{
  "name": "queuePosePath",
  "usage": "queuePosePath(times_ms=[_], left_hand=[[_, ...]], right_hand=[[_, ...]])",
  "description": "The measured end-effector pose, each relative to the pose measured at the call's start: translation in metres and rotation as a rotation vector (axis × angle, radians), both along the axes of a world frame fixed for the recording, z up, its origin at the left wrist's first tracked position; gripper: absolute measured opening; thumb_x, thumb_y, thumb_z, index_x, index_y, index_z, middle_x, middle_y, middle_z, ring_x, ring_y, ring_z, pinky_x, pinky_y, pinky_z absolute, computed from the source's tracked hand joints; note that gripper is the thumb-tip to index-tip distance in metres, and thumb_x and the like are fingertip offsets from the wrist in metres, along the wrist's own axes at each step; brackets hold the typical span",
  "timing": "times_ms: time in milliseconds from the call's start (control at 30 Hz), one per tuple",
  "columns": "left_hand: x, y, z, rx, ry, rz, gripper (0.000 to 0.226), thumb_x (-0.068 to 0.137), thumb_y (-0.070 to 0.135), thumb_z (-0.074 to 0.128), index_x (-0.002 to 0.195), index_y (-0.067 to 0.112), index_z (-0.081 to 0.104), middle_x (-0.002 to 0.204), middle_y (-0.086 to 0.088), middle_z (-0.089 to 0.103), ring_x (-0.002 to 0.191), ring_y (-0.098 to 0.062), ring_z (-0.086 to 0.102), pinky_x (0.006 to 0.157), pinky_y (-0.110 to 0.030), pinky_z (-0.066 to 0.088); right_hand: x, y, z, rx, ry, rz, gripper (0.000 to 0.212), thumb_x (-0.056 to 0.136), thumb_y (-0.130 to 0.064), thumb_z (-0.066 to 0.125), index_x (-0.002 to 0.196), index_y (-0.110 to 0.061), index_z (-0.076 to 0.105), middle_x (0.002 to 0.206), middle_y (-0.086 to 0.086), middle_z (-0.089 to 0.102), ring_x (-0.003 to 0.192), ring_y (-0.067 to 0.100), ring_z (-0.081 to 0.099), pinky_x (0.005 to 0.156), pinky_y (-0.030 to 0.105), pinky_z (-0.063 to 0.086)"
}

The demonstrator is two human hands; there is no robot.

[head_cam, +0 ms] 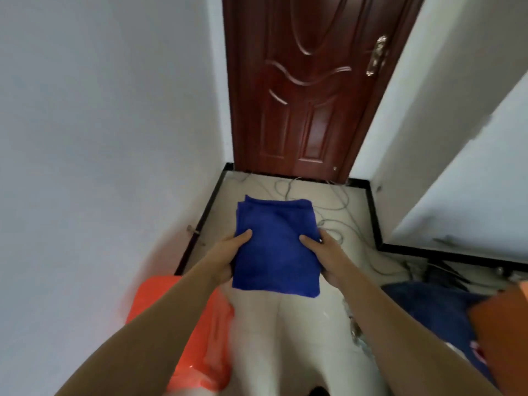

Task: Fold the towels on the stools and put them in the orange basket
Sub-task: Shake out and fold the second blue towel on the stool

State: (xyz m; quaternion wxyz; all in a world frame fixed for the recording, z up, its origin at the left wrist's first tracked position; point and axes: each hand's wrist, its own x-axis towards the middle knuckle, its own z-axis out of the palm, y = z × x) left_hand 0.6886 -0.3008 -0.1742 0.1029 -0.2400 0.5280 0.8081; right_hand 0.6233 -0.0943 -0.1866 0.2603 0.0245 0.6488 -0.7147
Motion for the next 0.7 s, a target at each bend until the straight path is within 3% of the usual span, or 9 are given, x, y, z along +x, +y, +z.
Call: queuePosePath(times_ms=[100,300,467,567,700], left_hand=[[-0.028,0.069,0.002,-0.017,0.046,-0.17,0.038,0.095,0.026,0.053,0.132,0.017,0.052,0.125,-0.005,0.064,0.112,-0.022,0.062,0.082,-0.033,0.054],[-0.079,0.249,0.001,-0.019,0.065,-0.466,0.036,0.097,0.023,0.051,0.132,0.018,0.052,0.126,-0.005,0.064,0.113,-0.022,0.061,0.083,-0.034,0.053],[-0.092,0.418,-0.008,-0.042,0.053,-0.644,0.036,0.098,0.019,0.049,0.132,0.011,0.051,0.128,-0.01,0.062,0.112,-0.025,0.061,0.088,-0.035,0.051],[-0.089,0.497,-0.009,-0.074,0.069,-0.699,0.031,0.098,0.014,0.048,0.128,0.01,0.053,0.124,-0.012,0.062,0.102,-0.023,0.063,0.086,-0.032,0.052],[-0.104,0.578,-0.011,-0.101,0.095,-0.862,0.024,0.096,0.011,0.05,0.118,0.016,0.059,0.119,-0.01,0.064,0.102,-0.023,0.062,0.09,-0.035,0.049]], right_hand=[[-0.001,0.076,0.004,0.009,0.011,-0.165,0.036,0.086,-0.021,0.067,0.12,-0.018,0.055,0.117,0.002,0.066,0.105,0.022,0.065,0.084,0.038,0.055],[0.014,0.259,0.006,0.08,0.064,-0.438,0.021,0.09,-0.011,0.061,0.11,-0.009,0.056,0.103,0.005,0.066,0.086,0.014,0.064,0.061,0.019,0.052],[0.045,0.416,-0.002,0.163,0.035,-0.634,0.015,0.089,-0.015,0.063,0.103,-0.014,0.058,0.105,0.009,0.066,0.093,0.023,0.064,0.076,0.035,0.053],[0.066,0.482,-0.008,0.123,0.003,-0.775,0.013,0.089,-0.009,0.062,0.102,-0.012,0.059,0.109,0.015,0.066,0.092,0.024,0.064,0.075,0.035,0.052],[0.091,0.543,-0.013,0.119,-0.034,-0.958,0.02,0.089,-0.009,0.061,0.109,-0.007,0.058,0.106,0.011,0.067,0.097,0.028,0.063,0.082,0.04,0.052]])
